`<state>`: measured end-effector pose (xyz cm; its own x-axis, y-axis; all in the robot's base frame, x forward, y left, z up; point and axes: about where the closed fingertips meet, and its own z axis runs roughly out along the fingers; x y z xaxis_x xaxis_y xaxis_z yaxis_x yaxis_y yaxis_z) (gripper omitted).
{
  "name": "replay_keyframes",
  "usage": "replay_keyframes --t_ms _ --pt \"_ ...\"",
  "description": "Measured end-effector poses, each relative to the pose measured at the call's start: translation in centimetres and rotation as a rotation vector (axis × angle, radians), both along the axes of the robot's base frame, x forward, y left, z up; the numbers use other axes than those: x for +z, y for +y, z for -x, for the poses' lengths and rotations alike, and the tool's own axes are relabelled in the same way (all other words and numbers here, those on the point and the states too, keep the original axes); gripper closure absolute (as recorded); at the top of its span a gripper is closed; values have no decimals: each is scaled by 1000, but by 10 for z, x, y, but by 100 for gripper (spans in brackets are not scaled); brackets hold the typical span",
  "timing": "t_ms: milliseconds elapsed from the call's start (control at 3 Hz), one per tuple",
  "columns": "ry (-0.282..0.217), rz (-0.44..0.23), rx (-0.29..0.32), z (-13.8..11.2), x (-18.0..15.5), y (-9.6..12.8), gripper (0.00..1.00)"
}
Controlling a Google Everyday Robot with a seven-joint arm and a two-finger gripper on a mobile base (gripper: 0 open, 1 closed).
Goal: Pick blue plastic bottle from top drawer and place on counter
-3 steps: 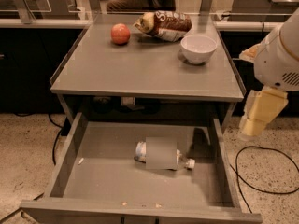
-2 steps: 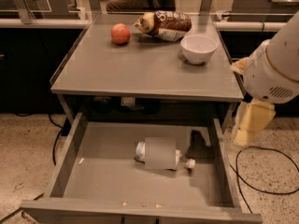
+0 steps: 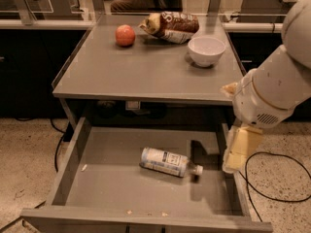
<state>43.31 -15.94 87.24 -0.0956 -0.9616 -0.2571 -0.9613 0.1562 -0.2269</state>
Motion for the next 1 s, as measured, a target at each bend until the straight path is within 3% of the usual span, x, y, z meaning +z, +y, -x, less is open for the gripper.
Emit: replay_keyframes --t_ms 1000 --pt "16 -79 77 6 -54 39 0"
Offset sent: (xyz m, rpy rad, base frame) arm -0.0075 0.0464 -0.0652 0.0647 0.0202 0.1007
